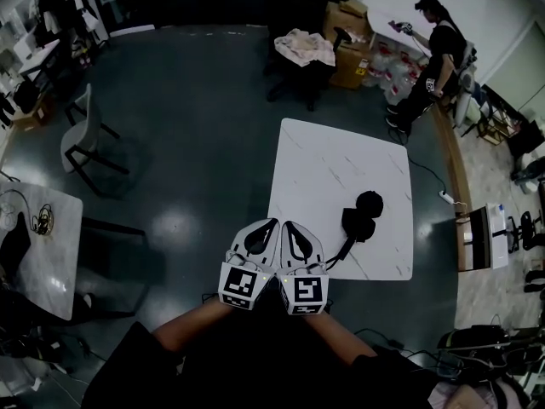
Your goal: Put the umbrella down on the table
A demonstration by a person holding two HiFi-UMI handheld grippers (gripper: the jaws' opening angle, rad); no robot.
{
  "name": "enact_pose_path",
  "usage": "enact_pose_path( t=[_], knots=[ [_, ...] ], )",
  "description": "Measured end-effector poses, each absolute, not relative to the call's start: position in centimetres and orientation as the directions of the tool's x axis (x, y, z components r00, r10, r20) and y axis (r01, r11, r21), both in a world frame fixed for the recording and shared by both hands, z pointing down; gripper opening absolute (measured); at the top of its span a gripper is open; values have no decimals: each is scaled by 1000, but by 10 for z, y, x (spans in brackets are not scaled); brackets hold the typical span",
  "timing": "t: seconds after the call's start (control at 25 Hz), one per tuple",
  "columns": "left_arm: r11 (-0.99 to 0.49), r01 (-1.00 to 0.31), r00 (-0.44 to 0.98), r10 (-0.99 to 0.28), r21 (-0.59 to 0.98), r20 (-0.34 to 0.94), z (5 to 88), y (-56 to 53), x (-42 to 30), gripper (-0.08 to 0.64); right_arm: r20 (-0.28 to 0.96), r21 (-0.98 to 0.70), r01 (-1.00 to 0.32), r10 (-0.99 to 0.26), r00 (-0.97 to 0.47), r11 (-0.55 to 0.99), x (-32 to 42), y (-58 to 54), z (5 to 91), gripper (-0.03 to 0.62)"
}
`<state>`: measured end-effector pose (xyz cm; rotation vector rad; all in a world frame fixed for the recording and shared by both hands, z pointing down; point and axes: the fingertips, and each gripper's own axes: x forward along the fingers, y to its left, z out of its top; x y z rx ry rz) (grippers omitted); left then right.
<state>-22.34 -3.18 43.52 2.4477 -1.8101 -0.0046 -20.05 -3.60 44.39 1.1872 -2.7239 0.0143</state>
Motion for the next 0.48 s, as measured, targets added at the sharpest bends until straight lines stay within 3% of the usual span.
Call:
enact_pose_path(
  t=[0.48],
  knots=[
    [-268, -961, 272, -960, 65, 62, 445, -22, -220, 17, 166, 64, -722, -721, -673, 688, -196, -29, 448, 17]
  ],
)
